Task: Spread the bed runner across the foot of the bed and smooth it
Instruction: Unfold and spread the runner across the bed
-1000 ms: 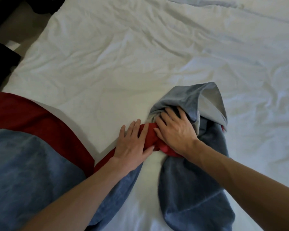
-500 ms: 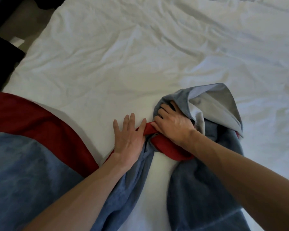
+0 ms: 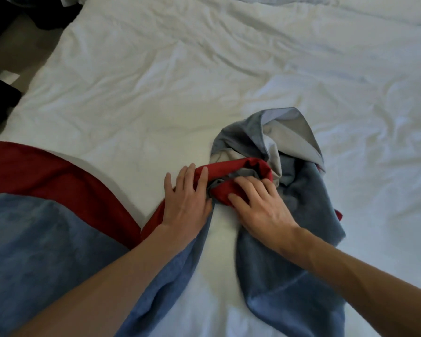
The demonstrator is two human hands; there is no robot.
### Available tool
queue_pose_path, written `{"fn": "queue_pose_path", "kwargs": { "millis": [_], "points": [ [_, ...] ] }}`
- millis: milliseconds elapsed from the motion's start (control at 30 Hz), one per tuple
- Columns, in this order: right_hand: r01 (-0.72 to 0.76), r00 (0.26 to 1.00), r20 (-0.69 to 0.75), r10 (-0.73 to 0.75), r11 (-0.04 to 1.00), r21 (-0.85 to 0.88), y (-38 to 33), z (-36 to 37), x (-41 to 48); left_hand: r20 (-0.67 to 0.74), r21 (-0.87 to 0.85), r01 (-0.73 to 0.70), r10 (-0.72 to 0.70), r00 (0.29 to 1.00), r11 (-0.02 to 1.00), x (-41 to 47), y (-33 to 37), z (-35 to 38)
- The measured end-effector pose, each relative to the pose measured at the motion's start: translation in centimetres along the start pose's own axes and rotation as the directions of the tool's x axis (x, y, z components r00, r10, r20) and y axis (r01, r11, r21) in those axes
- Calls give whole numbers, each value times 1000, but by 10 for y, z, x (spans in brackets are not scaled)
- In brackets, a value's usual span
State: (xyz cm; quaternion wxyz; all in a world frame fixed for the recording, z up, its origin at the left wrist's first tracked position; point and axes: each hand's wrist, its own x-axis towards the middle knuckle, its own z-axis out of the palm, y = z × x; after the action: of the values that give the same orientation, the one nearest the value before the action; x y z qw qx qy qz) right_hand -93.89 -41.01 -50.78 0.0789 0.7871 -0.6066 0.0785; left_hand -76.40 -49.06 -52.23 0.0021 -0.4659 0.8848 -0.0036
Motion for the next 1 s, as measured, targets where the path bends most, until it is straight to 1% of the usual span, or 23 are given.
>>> {"fn": "queue_pose_path", "kwargs": {
  "millis": [67,133,200,267,333,400,533,633,733,833,933,1000],
  "points": [
    [-57,997,54,56,998,12,-9,-3,-27,-19,-15,-26,25,1000,1000,-13,11,-3],
    [-140,977,165,135,990,20,-20,-5,-50,-36,-34,-60,59,998,998,-28,22,-4],
    [-256,918,311,247,967,-13,-31,-7,-66,-55,-50,-105,102,993,993,-42,34,-3],
    [-337,858,391,334,939,-62,-41,-6,-78,-68,-88,-167,161,985,982,-58,48,0],
    [-361,841,399,366,928,-90,-47,-4,-87,-59,-131,-233,227,972,964,-72,64,1],
    [-374,845,377,379,923,-88,-48,-3,-96,-1,-161,-263,266,964,951,-84,80,2],
    [-367,835,407,369,926,-86,-39,-9,-113,124,-138,-301,318,940,944,-102,104,6],
    [-328,843,422,333,941,-87,-27,-14,-125,175,-161,-270,297,939,949,-106,122,7],
    [-342,849,401,344,936,-79,-15,-20,-140,211,-148,-282,309,928,948,-111,143,12],
    [-342,837,418,352,934,-102,-2,-29,-163,202,-148,-245,272,941,958,-113,164,17],
    [-330,829,445,339,939,-101,13,-37,-194,207,-115,-275,293,933,955,-109,188,17],
    [-328,833,438,337,939,-100,25,-41,-217,219,-97,-293,307,926,951,-104,206,17]
  ]
}}
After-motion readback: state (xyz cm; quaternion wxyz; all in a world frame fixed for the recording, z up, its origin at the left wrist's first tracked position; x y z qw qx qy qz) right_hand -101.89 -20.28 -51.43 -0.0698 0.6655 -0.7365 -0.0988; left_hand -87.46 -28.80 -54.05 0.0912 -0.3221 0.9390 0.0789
